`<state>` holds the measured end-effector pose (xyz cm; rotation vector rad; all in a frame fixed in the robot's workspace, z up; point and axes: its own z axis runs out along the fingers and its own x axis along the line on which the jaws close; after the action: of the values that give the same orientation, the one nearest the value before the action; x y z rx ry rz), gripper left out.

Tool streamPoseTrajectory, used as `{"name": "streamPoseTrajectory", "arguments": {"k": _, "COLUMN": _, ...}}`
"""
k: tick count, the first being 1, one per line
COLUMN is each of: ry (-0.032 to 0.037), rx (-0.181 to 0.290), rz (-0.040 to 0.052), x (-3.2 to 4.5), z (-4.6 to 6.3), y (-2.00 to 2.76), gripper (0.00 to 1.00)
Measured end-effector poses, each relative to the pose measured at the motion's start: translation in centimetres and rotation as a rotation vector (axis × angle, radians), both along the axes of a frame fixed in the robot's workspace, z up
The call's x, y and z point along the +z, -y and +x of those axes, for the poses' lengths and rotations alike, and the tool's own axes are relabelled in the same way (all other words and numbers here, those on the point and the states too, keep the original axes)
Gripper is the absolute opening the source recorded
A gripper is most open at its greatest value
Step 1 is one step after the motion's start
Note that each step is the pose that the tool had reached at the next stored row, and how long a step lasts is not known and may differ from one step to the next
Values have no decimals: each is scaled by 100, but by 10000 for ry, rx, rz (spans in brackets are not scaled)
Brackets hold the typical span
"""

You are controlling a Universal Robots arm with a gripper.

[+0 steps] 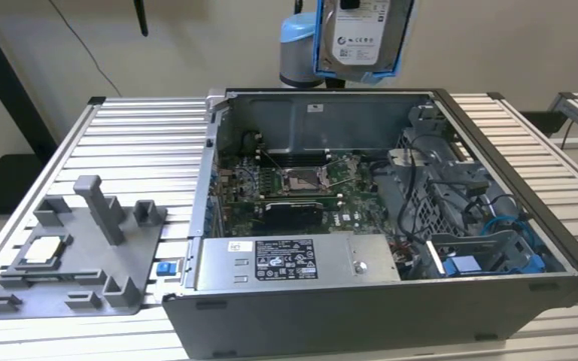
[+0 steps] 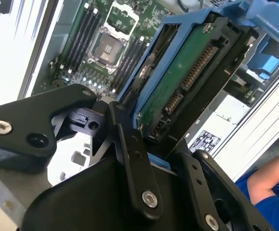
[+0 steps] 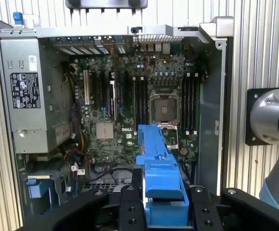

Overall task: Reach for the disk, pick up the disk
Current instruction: 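Pick up the disk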

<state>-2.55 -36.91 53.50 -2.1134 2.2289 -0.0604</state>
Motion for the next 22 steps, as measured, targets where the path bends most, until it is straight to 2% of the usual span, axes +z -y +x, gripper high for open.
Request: {"name": "streamPoseTrajectory", "arguments": {"k": 22, "ry": -4, "rx": 0, "rz": 1, "x": 0, "z": 669, "y": 0, "gripper": 0}}
